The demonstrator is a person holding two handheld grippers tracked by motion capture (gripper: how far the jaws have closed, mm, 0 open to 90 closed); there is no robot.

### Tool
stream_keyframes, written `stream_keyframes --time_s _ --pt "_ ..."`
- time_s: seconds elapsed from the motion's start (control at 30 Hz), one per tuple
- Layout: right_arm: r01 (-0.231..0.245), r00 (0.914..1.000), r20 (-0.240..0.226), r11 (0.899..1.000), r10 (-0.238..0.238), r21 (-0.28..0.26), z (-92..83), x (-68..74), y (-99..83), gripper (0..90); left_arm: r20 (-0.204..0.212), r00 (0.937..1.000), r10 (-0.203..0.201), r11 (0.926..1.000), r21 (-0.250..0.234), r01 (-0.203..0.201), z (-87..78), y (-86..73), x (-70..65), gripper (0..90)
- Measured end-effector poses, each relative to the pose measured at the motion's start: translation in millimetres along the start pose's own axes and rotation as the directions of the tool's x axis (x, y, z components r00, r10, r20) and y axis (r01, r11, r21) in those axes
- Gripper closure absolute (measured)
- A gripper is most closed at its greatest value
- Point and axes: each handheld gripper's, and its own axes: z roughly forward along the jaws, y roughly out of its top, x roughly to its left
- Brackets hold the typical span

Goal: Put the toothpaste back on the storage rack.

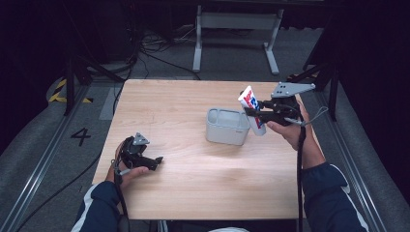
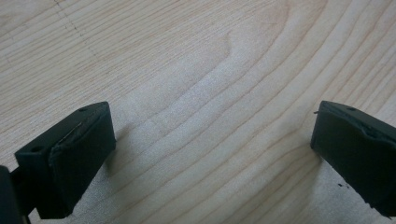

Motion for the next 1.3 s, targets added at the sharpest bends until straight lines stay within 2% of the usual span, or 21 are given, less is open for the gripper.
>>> stream_keyframes --time_s 1.3 --pt "0.027 0.9989 -0.037 0.999 -0.029 -0.036 36.3 4.7 23.9 65.6 0.0 1.0 0.001 1.0 0.001 -0.001 0.0 0.0 0.0 0.2"
